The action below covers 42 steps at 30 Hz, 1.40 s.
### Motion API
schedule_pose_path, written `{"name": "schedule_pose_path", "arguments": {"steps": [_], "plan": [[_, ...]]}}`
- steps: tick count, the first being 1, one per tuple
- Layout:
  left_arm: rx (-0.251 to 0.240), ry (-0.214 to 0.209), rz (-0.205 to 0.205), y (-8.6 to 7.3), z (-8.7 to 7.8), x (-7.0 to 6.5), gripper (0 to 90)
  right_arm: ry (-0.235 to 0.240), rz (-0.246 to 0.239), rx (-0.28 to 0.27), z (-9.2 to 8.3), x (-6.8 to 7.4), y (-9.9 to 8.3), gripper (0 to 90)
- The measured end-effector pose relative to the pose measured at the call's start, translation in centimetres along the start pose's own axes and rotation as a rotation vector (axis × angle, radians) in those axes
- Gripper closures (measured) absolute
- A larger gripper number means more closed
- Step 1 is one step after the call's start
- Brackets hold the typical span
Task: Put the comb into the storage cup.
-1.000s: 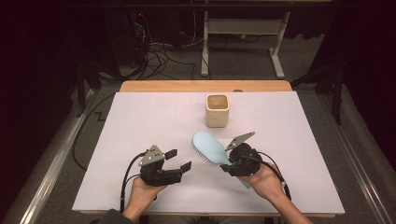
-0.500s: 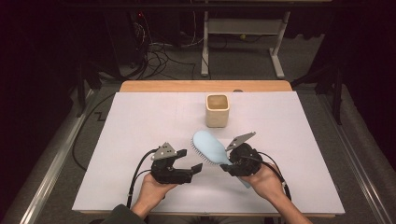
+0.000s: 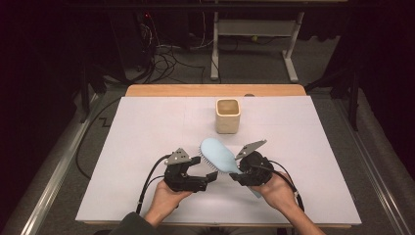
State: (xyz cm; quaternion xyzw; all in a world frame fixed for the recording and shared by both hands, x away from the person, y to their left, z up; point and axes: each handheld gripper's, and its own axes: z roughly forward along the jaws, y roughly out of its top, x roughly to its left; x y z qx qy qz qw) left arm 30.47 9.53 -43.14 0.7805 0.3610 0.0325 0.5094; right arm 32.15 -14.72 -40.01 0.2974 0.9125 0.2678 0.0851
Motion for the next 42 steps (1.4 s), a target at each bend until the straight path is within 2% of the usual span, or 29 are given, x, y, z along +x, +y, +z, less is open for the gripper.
{"name": "schedule_pose_path", "arguments": {"steps": [27,42], "plan": [[0.016,-0.033,-0.02,1.2,2.0,-0.6,10.5,-0.01,-0.024,-0.033,0.0,0.9,0.1,70.4],[0.031,-0.011,-0.052,1.3,2.3,-0.6,14.6,-0.021,-0.056,-0.024,0.5,1.8,0.6,70.5]]}}
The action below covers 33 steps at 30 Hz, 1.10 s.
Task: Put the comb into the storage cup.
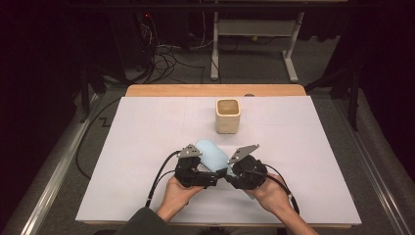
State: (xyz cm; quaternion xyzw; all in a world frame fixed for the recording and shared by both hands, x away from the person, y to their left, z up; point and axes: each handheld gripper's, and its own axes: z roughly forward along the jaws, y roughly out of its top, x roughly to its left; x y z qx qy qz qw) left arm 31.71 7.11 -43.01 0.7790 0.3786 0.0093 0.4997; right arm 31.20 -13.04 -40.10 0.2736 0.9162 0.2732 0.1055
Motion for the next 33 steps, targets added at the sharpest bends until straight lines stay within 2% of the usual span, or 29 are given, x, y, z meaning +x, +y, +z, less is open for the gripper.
{"name": "schedule_pose_path", "arguments": {"steps": [5,11,16,19,33], "plan": [[0.016,-0.005,-0.026,0.1,-0.3,0.2,16.9,-0.008,-0.014,0.008,0.2,0.3,0.3,70.5],[0.017,-0.004,-0.046,0.2,-0.6,0.3,19.1,-0.012,-0.021,0.009,0.4,0.4,0.6,70.5],[0.012,-0.01,-0.081,0.5,-0.9,0.4,22.8,-0.019,-0.023,0.008,0.5,0.5,0.8,70.5],[0.0,-0.003,-0.079,0.6,-1.2,0.3,24.9,-0.022,-0.029,0.004,0.5,0.5,0.9,70.4],[-0.036,-0.026,-0.101,1.1,-2.6,0.6,38.4,-0.03,-0.038,-0.007,0.9,0.8,1.7,70.4]]}}
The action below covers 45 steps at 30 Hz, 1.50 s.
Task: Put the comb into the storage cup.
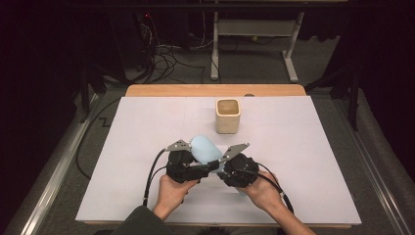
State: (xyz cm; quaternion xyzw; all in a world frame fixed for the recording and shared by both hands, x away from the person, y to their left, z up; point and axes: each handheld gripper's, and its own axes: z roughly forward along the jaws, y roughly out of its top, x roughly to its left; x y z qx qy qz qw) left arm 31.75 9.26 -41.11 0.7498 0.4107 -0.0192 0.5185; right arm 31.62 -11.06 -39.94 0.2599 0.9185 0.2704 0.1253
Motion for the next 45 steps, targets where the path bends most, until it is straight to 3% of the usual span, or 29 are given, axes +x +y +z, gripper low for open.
{"name": "schedule_pose_path", "arguments": {"steps": [18,28,36,45], "plan": [[0.0,-0.013,-0.006,0.5,-0.9,-0.1,47.1,-0.023,-0.021,-0.013,0.1,0.4,0.7,70.4],[0.004,-0.004,0.021,1.0,-1.3,-0.6,50.7,-0.021,-0.027,-0.025,0.1,0.3,0.9,70.1],[0.013,0.003,0.054,1.7,-1.5,-1.3,53.0,-0.002,-0.005,-0.056,-0.2,0.1,0.8,69.4],[0.003,0.009,0.062,2.0,-1.9,-1.4,53.6,-0.002,0.012,-0.056,-0.1,0.0,0.6,60.6]]}}
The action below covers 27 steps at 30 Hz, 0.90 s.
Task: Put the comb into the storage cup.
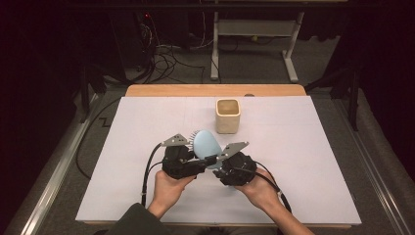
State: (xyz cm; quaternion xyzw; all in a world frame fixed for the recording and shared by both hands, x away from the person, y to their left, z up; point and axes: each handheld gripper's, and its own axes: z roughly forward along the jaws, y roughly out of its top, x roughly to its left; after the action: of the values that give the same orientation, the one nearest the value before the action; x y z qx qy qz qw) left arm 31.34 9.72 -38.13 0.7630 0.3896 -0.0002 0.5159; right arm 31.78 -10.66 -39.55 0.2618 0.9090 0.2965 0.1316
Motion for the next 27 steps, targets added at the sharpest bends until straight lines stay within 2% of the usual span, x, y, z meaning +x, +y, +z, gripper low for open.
{"name": "schedule_pose_path", "arguments": {"steps": [6,11,20,27], "plan": [[-0.01,0.007,-0.002,0.2,-0.5,0.2,53.6,0.009,0.023,-0.033,-0.4,-0.6,-0.6,53.2],[-0.019,0.012,0.0,0.4,-0.8,0.3,53.5,0.011,0.028,-0.082,-1.0,-0.8,-1.4,47.8],[-0.029,0.014,0.002,0.7,-1.0,0.5,53.4,0.004,0.084,-0.156,-2.5,-2.0,-3.5,43.0],[-0.029,0.019,0.006,1.1,-1.2,0.7,53.2,-0.022,0.112,-0.202,-3.5,-3.0,-5.3,40.4]]}}
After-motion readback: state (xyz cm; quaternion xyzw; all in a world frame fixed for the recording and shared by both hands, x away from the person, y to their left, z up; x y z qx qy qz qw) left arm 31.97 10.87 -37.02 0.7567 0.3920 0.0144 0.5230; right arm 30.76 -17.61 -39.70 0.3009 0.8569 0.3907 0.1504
